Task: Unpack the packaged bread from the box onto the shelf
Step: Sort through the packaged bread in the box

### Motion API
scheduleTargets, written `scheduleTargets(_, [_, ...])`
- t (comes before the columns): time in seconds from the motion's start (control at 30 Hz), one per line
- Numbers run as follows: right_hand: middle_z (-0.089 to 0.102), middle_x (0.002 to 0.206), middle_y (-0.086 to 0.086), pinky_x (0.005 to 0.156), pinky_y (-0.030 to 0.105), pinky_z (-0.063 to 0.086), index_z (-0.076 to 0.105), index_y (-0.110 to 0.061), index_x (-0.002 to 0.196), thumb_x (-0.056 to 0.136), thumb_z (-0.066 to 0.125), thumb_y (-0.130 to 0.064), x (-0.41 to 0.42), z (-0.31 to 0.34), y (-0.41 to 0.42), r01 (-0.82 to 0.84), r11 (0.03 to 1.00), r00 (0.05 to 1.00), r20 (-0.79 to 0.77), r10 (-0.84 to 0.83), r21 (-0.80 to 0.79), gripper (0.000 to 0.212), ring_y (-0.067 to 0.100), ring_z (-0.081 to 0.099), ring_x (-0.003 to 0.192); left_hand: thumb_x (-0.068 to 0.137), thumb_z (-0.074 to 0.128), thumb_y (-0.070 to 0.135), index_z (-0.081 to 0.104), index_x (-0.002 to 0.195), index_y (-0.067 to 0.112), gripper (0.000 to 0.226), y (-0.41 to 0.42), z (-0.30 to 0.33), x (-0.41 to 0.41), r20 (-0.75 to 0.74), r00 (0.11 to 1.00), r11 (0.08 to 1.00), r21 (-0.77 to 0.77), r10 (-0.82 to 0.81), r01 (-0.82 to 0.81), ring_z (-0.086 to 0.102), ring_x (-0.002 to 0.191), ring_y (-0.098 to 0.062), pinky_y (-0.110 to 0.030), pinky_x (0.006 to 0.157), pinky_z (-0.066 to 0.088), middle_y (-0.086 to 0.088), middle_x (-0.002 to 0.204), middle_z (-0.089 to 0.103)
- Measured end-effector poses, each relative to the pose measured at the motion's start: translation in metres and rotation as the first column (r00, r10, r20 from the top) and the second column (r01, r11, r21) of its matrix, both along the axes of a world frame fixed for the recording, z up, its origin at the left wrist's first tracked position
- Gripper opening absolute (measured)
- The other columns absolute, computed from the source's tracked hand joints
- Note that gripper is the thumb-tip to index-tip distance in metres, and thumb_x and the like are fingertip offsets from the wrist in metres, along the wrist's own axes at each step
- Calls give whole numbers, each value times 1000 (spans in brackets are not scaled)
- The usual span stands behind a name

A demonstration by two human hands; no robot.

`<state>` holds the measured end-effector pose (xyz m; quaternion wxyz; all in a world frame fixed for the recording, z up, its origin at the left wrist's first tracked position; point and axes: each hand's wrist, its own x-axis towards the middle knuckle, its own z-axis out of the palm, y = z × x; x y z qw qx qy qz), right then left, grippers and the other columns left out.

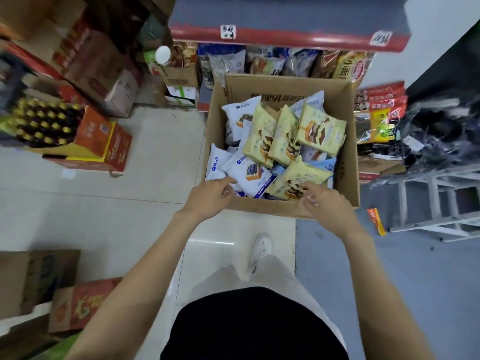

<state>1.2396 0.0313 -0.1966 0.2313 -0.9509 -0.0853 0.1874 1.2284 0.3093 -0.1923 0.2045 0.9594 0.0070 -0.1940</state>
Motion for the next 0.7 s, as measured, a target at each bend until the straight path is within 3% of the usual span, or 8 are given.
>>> scheduleTargets(0.1, [66, 114, 1, 72, 41, 53, 49, -23, 131, 95, 51, -24, 44, -13, -6, 2, 1000, 1000, 3, -2, 17, 37, 24, 62, 100, 96, 44, 28, 54, 127, 29, 33, -18, -17, 40, -74, 992, 994, -31, 106, -109, 59, 108, -18, -26, 76, 41, 5, 114, 66])
scheduleTargets(0.2, [61, 122, 4, 77, 40, 52, 47, -22, 133, 93, 53, -23, 81, -36, -8, 41, 999, 999, -13, -41, 31, 39, 26, 58, 107, 95, 46, 32, 55, 126, 28, 32, -27, -38, 81, -146, 960, 964, -77, 241, -254, 59, 107, -21, -28, 83, 44, 2, 117, 65])
scheduleTargets(0.33, [43, 141, 10, 100, 45, 38, 37, -20, 141, 89, 61, -27, 107, -72, -17, 61, 988, 994, -84, -73, -140, 58, 34, 37, 130, 92, 52, 38, 50, 131, 26, 40, -38, -63, 127, -202, 910, 901, -172, 363, -398, 58, 110, -20, -32, 92, 47, 5, 124, 61])
scheduleTargets(0.5, [36, 145, 10, 107, 50, 32, 27, -24, 144, 85, 65, -32, 124, -109, -36, 58, 961, 944, -298, -140, -269, 71, 34, 29, 135, 86, 63, 41, 32, 143, 20, 68, -52, -90, 178, -189, 916, 895, -215, 353, -390, 47, 125, -25, -38, 98, 43, -8, 139, 46])
scheduleTargets(0.7, [44, 138, 5, 99, 46, 38, 33, -29, 140, 85, 65, -34, 135, -134, -49, 16, 946, 919, -368, -141, -323, 65, 32, 34, 129, 85, 66, 36, 19, 148, 23, 80, -59, -115, 209, -212, 925, 916, -184, 316, -355, 46, 126, -27, -38, 95, 42, -10, 141, 42])
